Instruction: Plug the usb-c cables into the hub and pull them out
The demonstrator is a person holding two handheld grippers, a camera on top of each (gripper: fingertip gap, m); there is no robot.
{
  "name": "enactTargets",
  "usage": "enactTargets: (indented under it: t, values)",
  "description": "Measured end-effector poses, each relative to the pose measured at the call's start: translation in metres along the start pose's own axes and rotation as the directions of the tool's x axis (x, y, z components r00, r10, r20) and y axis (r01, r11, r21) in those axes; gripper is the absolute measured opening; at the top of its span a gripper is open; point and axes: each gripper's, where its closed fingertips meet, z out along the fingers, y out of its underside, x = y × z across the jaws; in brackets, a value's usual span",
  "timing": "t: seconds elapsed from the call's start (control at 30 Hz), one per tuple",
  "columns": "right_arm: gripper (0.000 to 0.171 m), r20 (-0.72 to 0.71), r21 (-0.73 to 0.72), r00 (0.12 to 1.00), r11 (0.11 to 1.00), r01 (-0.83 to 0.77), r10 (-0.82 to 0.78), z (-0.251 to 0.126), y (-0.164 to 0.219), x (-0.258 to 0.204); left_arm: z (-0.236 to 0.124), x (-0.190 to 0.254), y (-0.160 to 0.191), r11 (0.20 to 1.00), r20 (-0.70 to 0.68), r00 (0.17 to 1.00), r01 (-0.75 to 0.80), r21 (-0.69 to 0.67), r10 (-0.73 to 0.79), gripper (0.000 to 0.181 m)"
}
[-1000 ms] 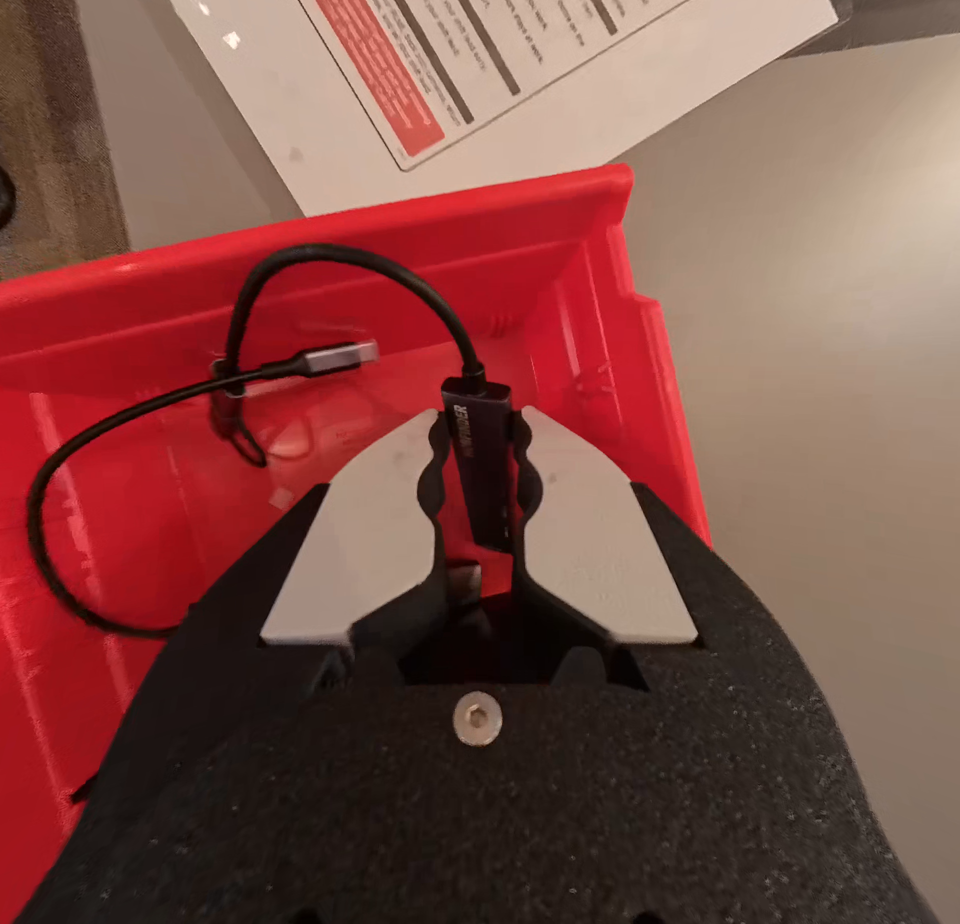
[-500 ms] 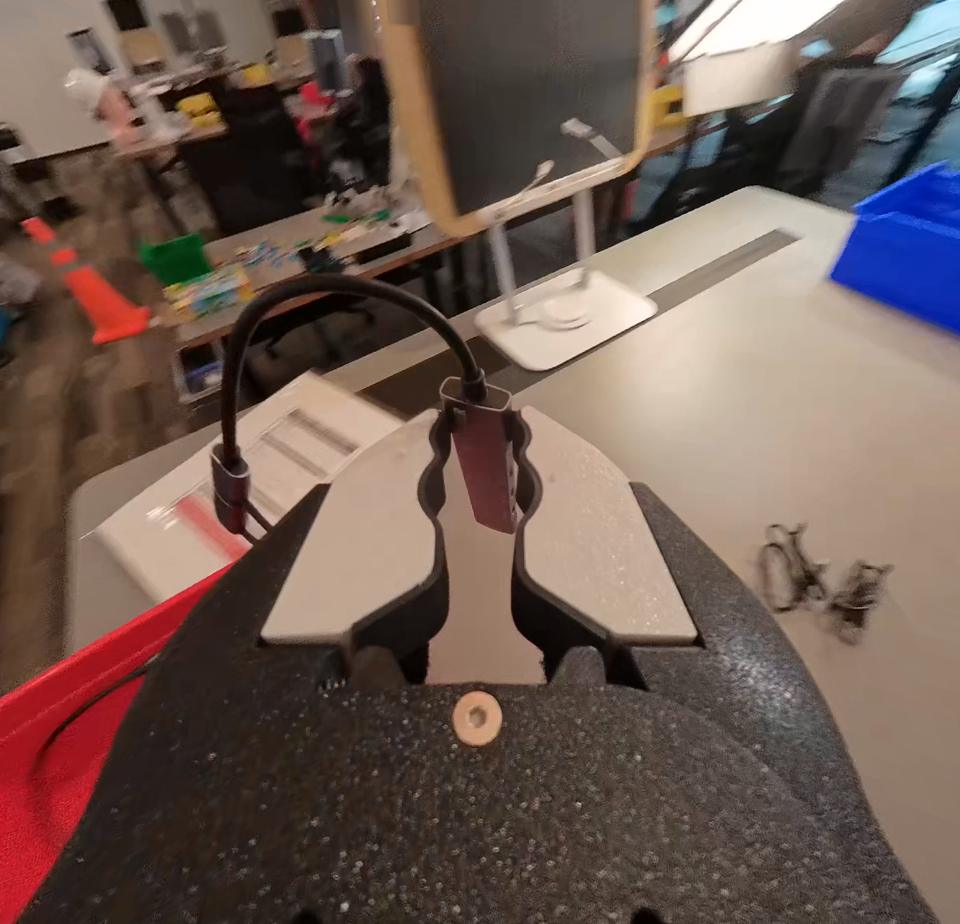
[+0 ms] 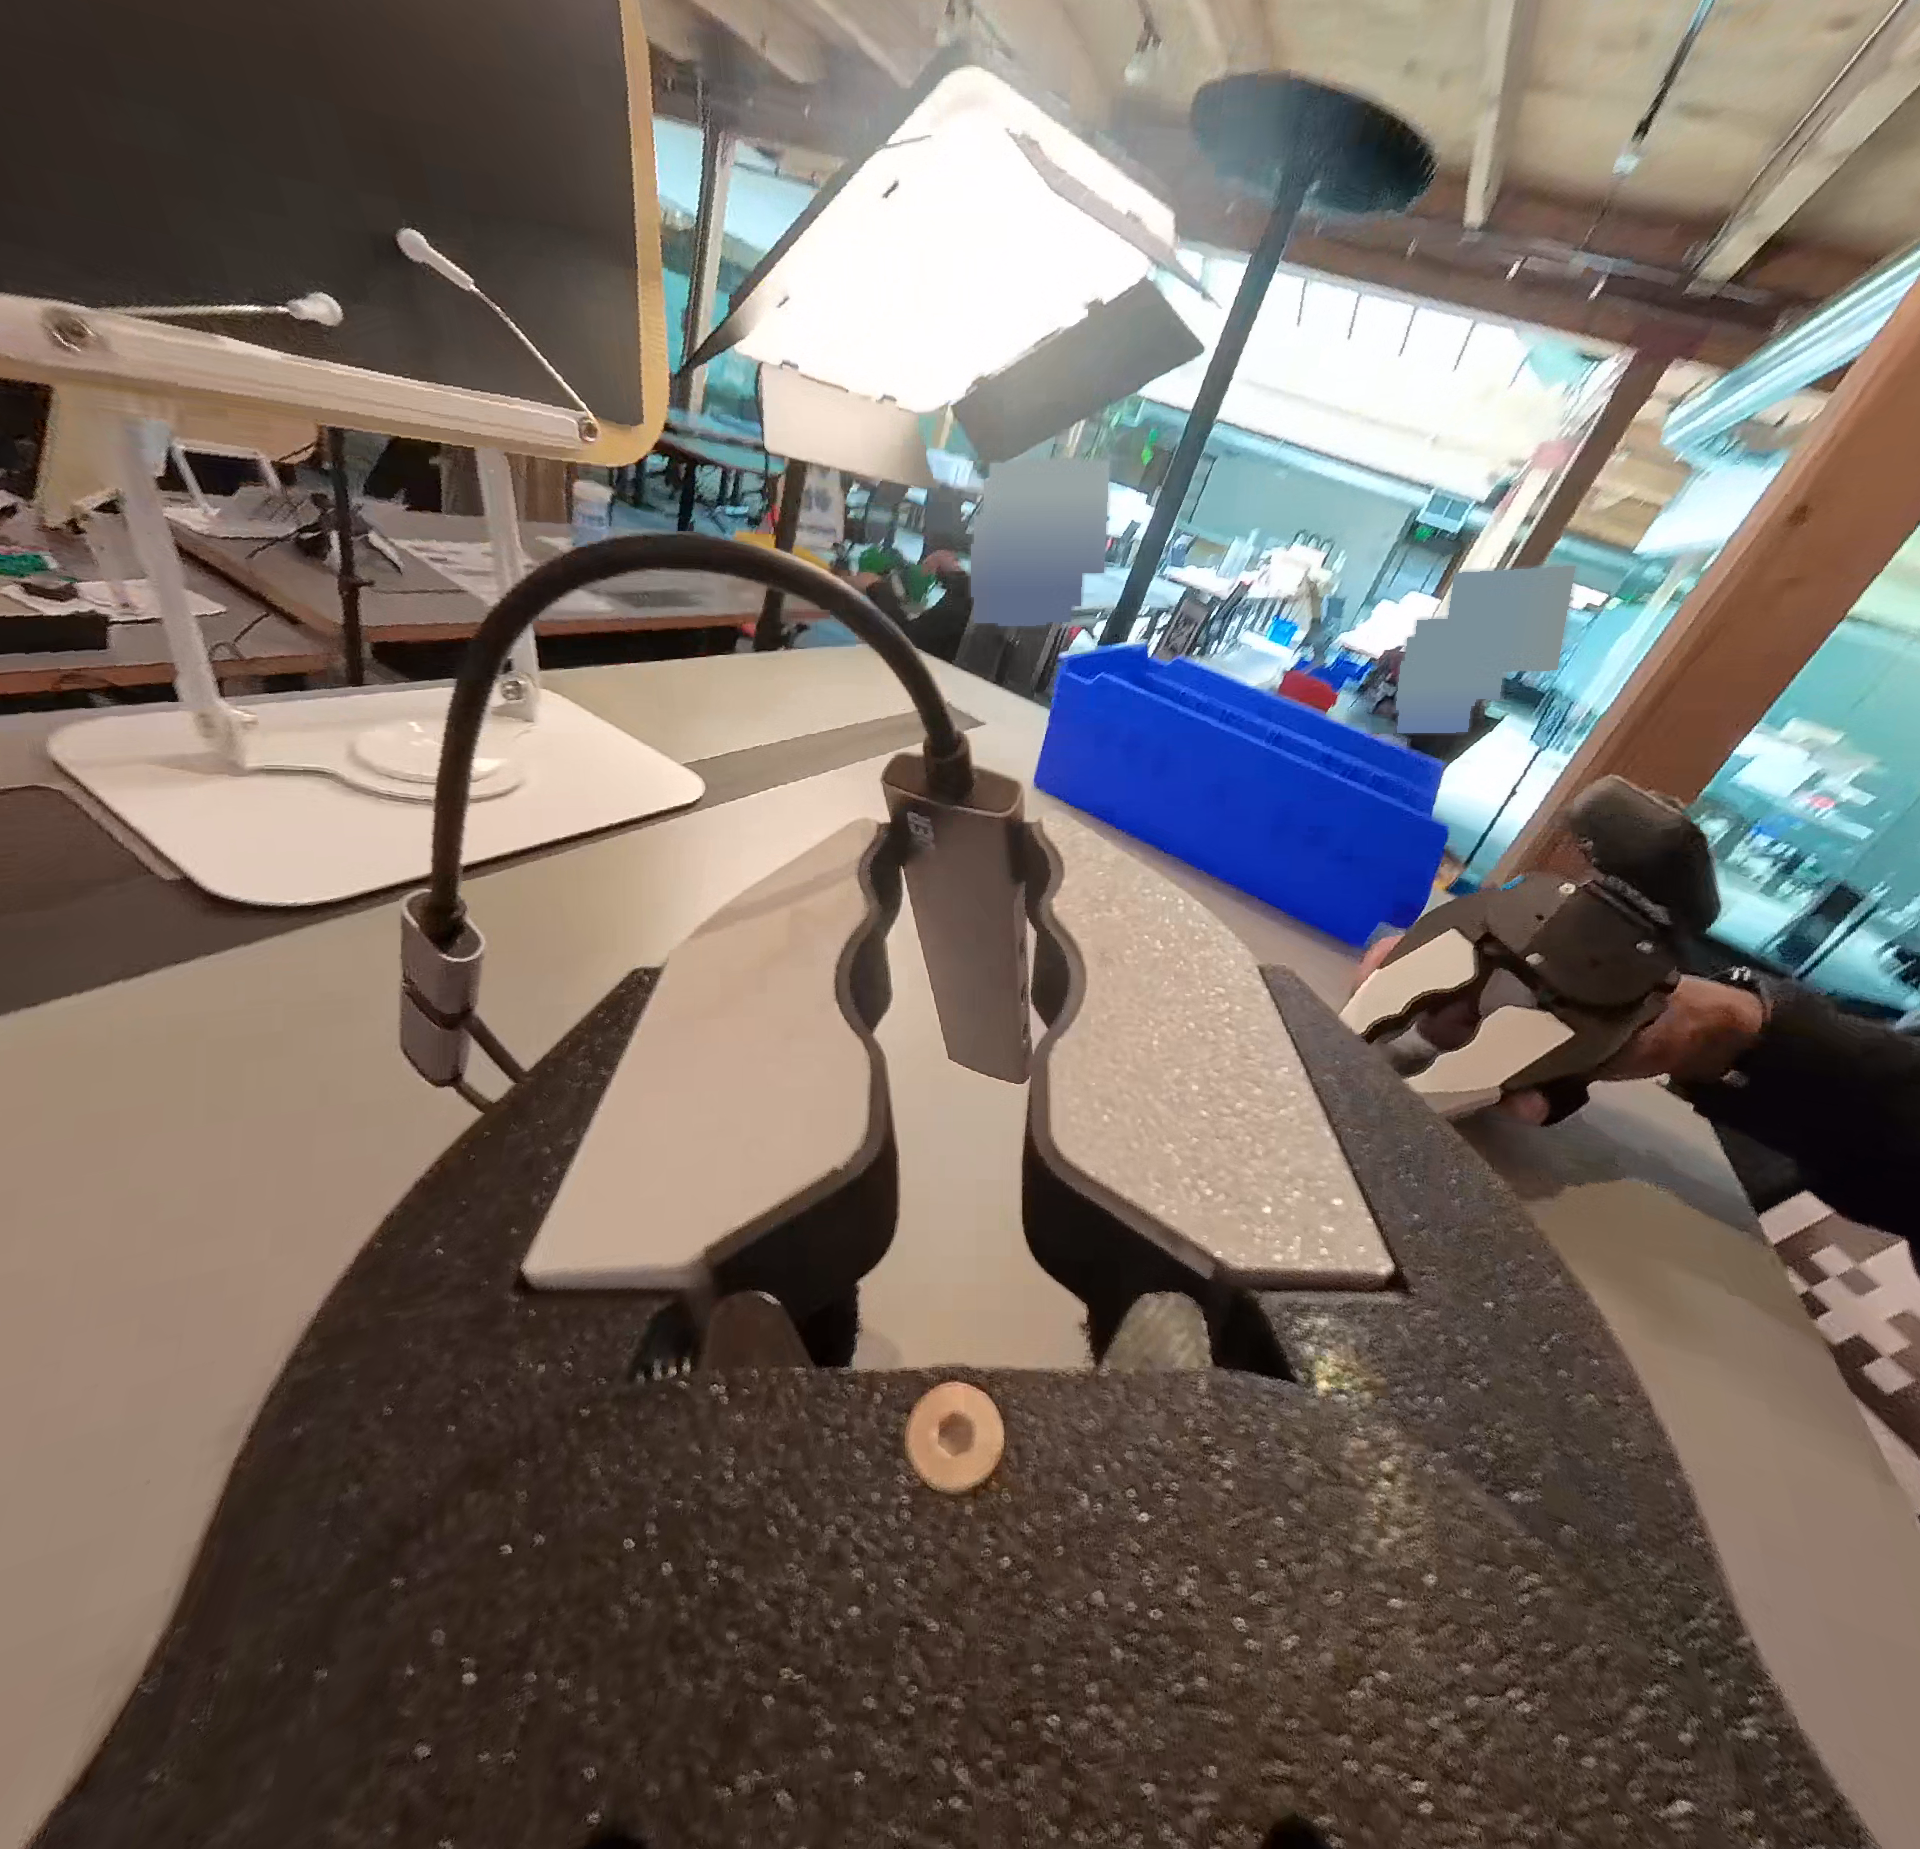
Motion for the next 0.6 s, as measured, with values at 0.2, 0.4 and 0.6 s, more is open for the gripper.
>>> enactTargets:
  t: [0.2,0.4,0.6]
  values:
    - [0.027,-0.011,0.001,1.000,1.000,0.002,-0.002,0.000,-0.001,0.001,-0.007,-0.007,0.026,0.984,-0.058,0.990,0.131,0.123,-0.125,0.023]
    - [0.027,-0.075,0.060,0.992,0.992,0.110,-0.105,0.022,-0.036,-0.002,-0.015,-0.009,0.021,0.967,-0.088,0.980,0.189,0.173,-0.176,0.023]
    - [0.029,-0.111,0.227,0.968,0.943,0.244,-0.224,0.072,-0.122,-0.023,-0.013,-0.012,0.024,0.968,-0.066,0.981,0.193,0.159,-0.184,0.023]
